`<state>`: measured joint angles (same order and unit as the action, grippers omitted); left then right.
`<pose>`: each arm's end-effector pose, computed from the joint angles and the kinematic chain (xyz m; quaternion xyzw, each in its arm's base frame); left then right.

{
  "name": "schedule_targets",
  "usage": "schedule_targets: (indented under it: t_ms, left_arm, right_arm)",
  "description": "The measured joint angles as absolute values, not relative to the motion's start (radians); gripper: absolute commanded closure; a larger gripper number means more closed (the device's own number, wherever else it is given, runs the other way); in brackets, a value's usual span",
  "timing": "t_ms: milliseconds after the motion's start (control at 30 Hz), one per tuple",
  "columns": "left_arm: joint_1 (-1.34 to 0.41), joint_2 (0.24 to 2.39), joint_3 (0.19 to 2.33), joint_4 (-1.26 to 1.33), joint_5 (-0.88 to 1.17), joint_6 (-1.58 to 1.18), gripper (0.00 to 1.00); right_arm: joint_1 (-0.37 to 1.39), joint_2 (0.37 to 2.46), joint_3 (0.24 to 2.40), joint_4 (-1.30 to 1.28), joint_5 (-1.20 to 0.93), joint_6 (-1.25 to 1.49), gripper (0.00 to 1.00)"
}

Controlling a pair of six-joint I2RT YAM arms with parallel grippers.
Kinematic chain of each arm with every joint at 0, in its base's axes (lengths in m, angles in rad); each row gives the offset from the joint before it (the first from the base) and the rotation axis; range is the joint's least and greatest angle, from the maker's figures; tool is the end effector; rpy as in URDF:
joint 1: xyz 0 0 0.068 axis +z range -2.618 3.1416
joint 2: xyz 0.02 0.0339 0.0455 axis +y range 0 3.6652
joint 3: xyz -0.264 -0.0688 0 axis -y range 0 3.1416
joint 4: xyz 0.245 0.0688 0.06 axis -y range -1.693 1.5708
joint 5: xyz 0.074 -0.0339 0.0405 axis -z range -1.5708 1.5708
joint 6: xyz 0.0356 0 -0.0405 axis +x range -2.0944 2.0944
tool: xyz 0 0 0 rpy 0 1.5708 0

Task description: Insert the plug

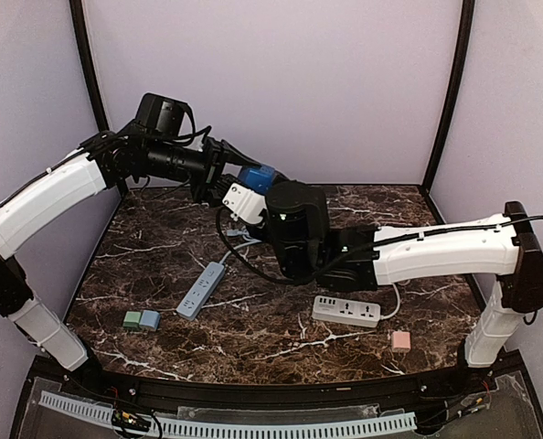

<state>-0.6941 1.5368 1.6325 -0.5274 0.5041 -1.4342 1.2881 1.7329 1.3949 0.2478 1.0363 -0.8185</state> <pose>0.2539 -0.2337 0.4165 -0.1696 0.8090 -0.5585 0.0698 0.1425 0.3808 0.3411 -0.3921 0.6076 -0.2193 0.6550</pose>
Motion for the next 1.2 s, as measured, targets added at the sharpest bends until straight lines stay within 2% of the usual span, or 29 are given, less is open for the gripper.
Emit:
schedule_targets:
  t_ms: [33,133,233,567,967,1033,1133,1200]
  left_arm:
    - [-0.694,1.537,1.632,-0.528,0.504,-1.432,0.68]
    - [-0.694,1.537,1.631,-0.527,0.505,-1.427,0.72]
    - [-0.694,1.537,1.626,-0.524,0.502,-1.429,0.74]
    - [-0.683,1.516,1.552,-0.528,0.48,-1.434,0.77]
    - [-0.538,1.43,1.533,-0.582,0.523,-1.391,0.84]
    - [-0.495,1.419,1.529,-0.59,0.556,-1.372,0.87]
    - [-0.443,1.417,1.528,-0.606,0.631,-1.32,0.98]
    - [-0.415,1.418,1.53,-0.635,0.683,-1.265,0.99]
  right_arm:
    - [1.288,1.734,1.395,0.249,1.038,-0.818,0.48]
    - [1.29,1.735,1.395,0.255,1.05,-0.82,0.2]
    - [1.295,1.735,1.39,0.276,1.056,-0.821,0.02]
    - [1.331,1.666,1.311,0.215,1.043,-0.691,0.01]
    - [1.35,1.458,1.323,-0.249,0.985,-0.168,0.01]
    - [1.338,1.46,1.354,-0.352,0.965,-0.062,0.01]
    - [1.313,1.46,1.379,-0.463,0.928,0.059,0.02]
    - [1.284,1.46,1.393,-0.533,0.892,0.139,0.01]
